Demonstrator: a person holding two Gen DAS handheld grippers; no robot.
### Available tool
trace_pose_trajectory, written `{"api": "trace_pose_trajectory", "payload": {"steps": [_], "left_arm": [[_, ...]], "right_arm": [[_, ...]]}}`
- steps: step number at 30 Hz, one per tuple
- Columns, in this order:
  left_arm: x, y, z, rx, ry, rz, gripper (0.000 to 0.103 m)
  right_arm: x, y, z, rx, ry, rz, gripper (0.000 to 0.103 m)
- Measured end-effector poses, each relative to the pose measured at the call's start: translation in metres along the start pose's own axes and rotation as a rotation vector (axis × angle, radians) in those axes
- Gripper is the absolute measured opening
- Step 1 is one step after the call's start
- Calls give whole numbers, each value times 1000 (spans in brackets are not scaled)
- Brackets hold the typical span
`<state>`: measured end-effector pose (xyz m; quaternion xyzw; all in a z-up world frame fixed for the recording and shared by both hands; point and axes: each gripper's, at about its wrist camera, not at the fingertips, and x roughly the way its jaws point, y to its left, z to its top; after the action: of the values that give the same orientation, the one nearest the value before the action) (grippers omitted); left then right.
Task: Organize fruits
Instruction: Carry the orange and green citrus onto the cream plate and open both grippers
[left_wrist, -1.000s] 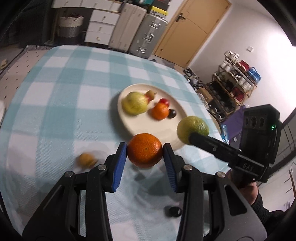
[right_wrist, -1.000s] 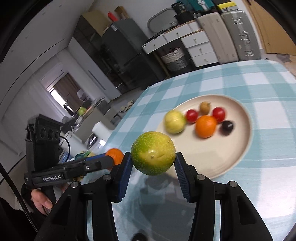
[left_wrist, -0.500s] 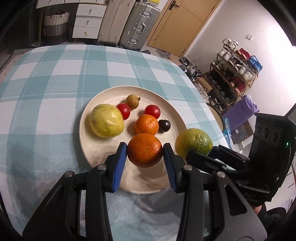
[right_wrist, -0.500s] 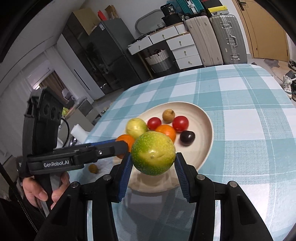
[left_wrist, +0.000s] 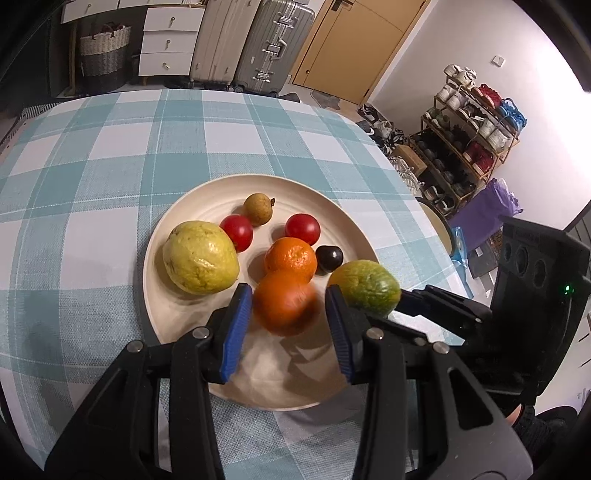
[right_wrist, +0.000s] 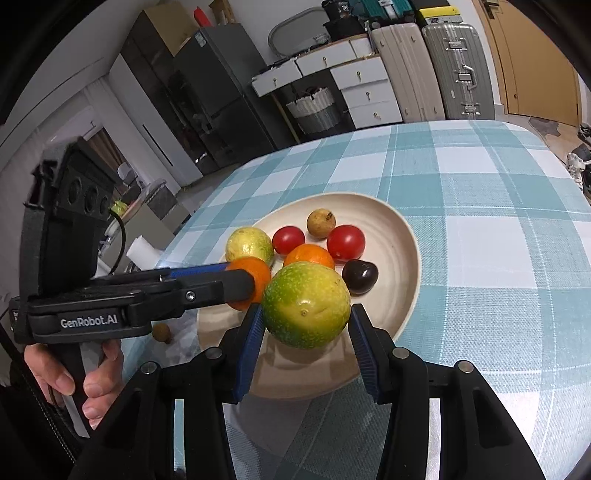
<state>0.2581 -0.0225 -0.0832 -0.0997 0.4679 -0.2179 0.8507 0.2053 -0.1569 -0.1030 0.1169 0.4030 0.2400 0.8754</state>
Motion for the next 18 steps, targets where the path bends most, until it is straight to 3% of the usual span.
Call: {"api": "trace_pose_trajectory", "payload": {"steps": [7, 11, 18], "left_arm": [[-11, 1, 2, -6, -21, -8, 38], [-24, 1, -2, -1, -39, -5, 38], [-51, -9, -15, 27, -70, 27, 38]], "right_arm": [[-6, 6, 1, -14, -40, -31, 53], [-22, 12, 2, -33, -86, -26, 69], [-45, 24, -4, -41, -135, -46, 69]]}}
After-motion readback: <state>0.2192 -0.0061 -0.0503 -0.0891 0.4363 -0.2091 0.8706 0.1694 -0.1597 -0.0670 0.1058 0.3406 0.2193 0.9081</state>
